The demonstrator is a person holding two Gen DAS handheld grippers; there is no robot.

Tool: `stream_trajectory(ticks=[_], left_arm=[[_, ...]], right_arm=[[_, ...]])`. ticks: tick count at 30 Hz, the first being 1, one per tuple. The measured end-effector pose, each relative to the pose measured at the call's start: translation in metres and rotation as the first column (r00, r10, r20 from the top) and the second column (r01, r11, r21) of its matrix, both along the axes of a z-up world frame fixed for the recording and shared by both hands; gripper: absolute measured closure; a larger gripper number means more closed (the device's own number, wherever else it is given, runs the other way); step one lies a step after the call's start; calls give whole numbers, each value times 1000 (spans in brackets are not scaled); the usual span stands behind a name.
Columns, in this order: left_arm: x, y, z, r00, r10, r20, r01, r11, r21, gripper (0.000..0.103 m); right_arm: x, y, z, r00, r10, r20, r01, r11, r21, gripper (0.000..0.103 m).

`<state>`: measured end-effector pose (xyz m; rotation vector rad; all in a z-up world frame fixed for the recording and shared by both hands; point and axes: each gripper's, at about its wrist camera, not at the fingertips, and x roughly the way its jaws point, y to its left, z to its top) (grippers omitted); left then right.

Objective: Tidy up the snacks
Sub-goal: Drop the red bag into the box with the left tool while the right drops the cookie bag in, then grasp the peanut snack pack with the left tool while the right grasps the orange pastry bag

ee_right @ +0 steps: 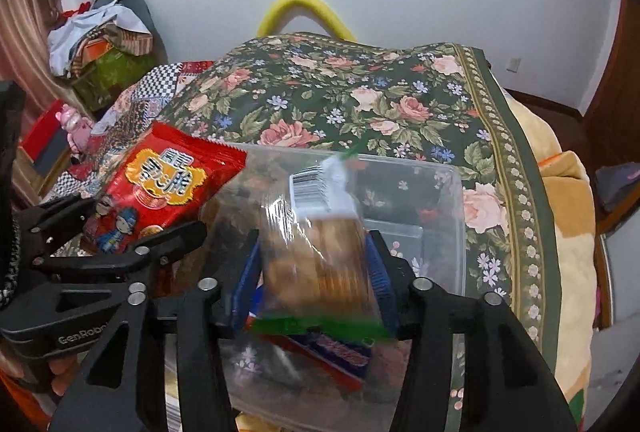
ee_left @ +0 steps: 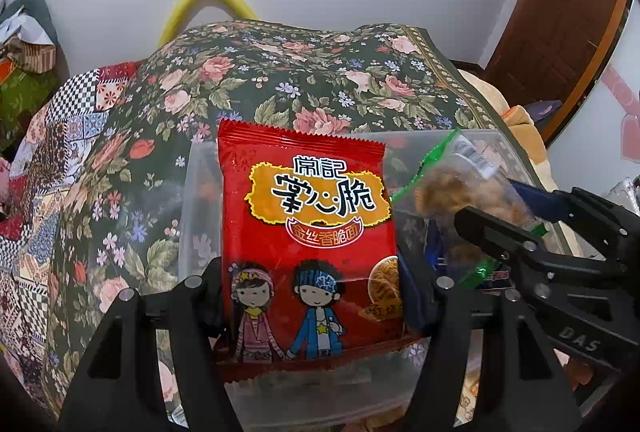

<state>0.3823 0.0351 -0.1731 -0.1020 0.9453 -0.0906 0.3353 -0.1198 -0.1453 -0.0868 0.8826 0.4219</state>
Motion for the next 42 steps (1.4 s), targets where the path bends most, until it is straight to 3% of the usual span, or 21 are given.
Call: stream_trajectory(ticks=[6,14,20,32,42], left_arm=[[-19,-1,23,998,-7,57,6,1000,17,28],[-64,0,64,991,-23,131,18,999,45,24],[-105,10,78,989,-23,144,15,998,56,21],[-193,42,48,998,17,61,-21,998,67,21],[-251,53,14,1000,28,6,-29,998,64,21]], right_arm=[[-15,-5,21,999,10,48,-11,1000,12,34],[-50,-20,50,995,16,103,-21,999,44,31],[-84,-27,58,991,32,127,-37,999,35,29],[-153,-31,41,994,70,82,-72,997,25,26],[-202,4,-4,991,133,-26,-133,991,4,17]])
